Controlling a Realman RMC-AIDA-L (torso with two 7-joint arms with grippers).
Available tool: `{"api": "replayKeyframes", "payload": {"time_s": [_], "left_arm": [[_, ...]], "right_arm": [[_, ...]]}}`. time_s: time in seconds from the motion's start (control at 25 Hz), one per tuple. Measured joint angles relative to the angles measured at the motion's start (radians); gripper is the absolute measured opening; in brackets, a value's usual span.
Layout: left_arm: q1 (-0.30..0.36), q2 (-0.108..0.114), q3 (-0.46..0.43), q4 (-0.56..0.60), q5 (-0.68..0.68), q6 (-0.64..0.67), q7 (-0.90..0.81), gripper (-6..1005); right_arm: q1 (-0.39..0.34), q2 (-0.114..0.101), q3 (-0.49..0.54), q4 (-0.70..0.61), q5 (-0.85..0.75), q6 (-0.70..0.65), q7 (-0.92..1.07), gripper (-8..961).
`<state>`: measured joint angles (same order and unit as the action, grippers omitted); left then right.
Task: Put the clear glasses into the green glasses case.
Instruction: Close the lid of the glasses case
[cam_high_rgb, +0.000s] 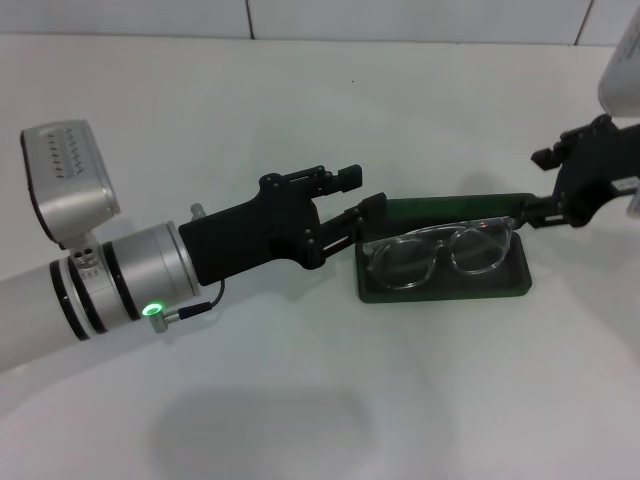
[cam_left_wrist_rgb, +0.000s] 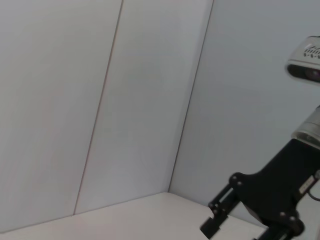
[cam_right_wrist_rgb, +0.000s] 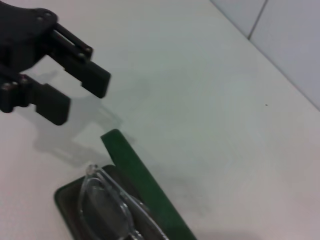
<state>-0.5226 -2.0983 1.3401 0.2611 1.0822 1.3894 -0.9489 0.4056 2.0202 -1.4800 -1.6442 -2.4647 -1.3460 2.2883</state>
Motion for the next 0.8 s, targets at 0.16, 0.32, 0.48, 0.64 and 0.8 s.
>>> {"api": "replayKeyframes", "payload": {"time_s": [0.16,0.32,0.48,0.64,0.8], "left_arm": [[0.004,0.000,-0.002,-0.003,-0.001,0.001,0.000,494],[0.010,0.002,-0.005,-0.004,-0.033,0.002,-0.001,494],[0.021,0.004,-0.006,-0.005,-0.117,0.002,0.005,495],[0.050,0.005,-0.006,0.003,-0.192,0.002,0.014,495],[0.060,0.008,-0.015,0.004,-0.210,0.002,0.011,495]], "right_arm": [[-0.035,0.000,0.004,-0.023,0.070,-0.053,-0.043,587],[-0.064,-0.002,0.039,-0.019,0.251,-0.178,-0.182,587],[-0.119,0.001,0.042,0.045,0.349,-0.192,-0.319,587],[-0.167,0.001,0.013,0.171,0.465,-0.083,-0.463,586],[-0.172,0.001,-0.014,0.318,0.556,0.040,-0.563,586]]}}
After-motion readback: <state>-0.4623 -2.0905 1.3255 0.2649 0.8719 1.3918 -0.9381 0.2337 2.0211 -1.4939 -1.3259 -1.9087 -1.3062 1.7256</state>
